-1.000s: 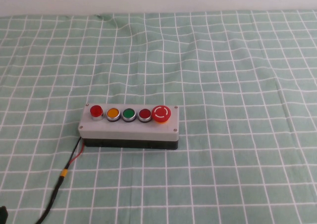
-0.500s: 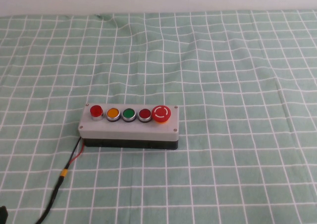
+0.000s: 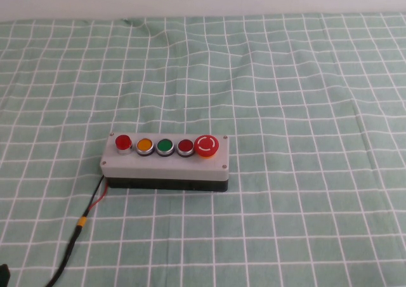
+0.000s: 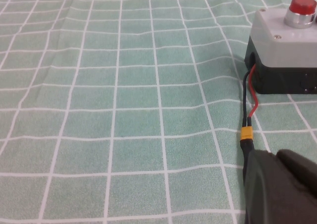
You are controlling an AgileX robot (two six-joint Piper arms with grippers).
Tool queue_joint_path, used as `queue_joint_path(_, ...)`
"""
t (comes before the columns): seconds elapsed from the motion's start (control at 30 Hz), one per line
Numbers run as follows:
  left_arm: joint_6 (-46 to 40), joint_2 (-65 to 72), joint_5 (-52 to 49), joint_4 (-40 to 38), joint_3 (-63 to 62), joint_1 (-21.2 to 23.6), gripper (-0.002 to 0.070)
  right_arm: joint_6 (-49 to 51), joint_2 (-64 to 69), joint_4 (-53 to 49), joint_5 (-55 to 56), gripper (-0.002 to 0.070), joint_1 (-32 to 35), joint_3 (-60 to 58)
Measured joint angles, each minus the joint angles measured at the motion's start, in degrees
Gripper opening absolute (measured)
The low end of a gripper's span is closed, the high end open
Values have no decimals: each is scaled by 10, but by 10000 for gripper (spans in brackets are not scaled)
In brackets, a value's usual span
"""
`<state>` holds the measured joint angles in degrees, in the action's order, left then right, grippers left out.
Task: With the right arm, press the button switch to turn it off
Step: 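Press the lit red button on the button box to turn it off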
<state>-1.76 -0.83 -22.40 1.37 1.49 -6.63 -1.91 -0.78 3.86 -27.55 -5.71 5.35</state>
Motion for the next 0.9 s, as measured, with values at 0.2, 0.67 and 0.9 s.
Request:
queue_joint_path(0.2,0,0,0,0,0,0,-3,0,0,0,22,-16,0,-53)
queue_joint_path(0.67,0,0,0,0,0,0,-3,0,0,0,48,-16,0,-68)
queue_joint_path(0.9,0,0,0,0,0,0,-3,0,0,0,49,-16,0,-68)
